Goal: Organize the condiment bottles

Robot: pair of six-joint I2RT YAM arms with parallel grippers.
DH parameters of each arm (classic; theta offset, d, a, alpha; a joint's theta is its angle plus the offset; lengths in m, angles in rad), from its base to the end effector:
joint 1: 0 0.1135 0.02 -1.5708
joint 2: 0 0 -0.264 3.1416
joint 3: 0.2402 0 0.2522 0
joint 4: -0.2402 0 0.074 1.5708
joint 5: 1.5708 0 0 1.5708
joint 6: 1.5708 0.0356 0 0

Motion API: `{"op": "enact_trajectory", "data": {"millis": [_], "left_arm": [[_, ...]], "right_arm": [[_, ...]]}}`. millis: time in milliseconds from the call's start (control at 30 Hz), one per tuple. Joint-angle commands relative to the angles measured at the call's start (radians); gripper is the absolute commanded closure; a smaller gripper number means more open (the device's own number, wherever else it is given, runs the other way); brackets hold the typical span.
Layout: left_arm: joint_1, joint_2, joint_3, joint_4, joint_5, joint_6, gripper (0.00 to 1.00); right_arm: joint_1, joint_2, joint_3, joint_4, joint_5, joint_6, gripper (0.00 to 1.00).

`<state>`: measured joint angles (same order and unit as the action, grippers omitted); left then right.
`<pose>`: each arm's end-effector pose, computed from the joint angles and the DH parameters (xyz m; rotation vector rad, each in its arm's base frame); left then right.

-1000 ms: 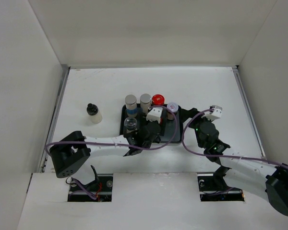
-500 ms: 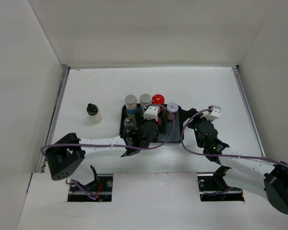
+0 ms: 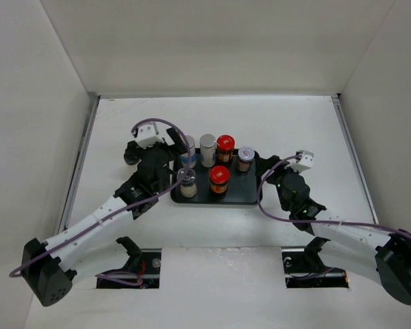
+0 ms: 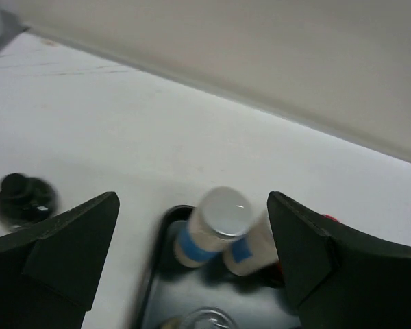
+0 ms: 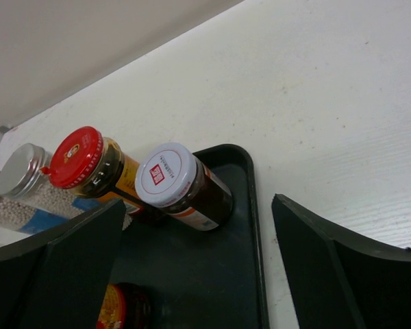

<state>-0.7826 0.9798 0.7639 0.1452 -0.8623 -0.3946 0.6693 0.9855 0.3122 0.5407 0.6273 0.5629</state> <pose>0.1764 -0.1373 0.3320 -0.3392 1.5846 -0.2006 0.1737 0.1108 0.2141 0.3753 1.6511 0.3928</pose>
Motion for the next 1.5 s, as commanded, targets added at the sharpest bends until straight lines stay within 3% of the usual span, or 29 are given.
{"op": "enact_trajectory", "data": {"millis": [0,67,167,267,467,700,800,900,1000,1167,1333,1467], "left_arm": [[0.149,-0.023,-0.046,-0.206,0.001,-0.087,0.09],[0.246,-0.024,-0.077,-0.211,0.067,-0.099,0.09],[0.361,0.011,-0.104,-0.199,0.132,-0.108,0.09],[0.437,0.085,-0.104,-0.180,0.161,-0.105,0.10],[0.526,0.226,-0.100,-0.090,0.209,-0.092,0.12],[0.578,0.307,-0.086,-0.016,0.230,-0.090,0.20],[0.584,0.332,-0.080,0.014,0.229,-0.090,0.30],[0.584,0.341,-0.084,0.042,0.218,-0.090,0.51],[0.572,0.294,-0.112,0.045,0.201,-0.093,0.60],[0.488,0.065,-0.129,0.008,0.174,-0.072,0.63],[0.284,-0.128,-0.068,-0.019,0.085,-0.007,0.63],[0.040,-0.158,-0.025,0.037,0.026,0.002,0.63]], "right_arm": [[0.011,0.027,0.022,0.073,-0.058,-0.003,0.23],[0.011,0.038,0.028,0.062,-0.061,-0.003,0.53],[0.011,0.025,0.028,0.058,-0.066,-0.003,0.63],[0.011,0.036,0.027,0.061,-0.066,-0.004,0.58],[0.013,0.056,0.031,0.073,-0.070,-0.006,0.29],[0.020,0.079,0.038,0.073,-0.077,-0.008,0.22],[0.025,0.084,0.045,0.073,-0.080,-0.012,0.21],[0.026,0.084,0.042,0.073,-0.080,-0.009,0.21],[0.026,0.070,0.042,0.073,-0.077,-0.017,0.21],[0.028,0.061,0.041,0.073,-0.077,-0.014,0.19],[0.043,0.048,0.042,0.077,-0.060,-0.024,0.15],[0.055,-0.033,0.039,0.062,-0.003,-0.018,0.00]]}}
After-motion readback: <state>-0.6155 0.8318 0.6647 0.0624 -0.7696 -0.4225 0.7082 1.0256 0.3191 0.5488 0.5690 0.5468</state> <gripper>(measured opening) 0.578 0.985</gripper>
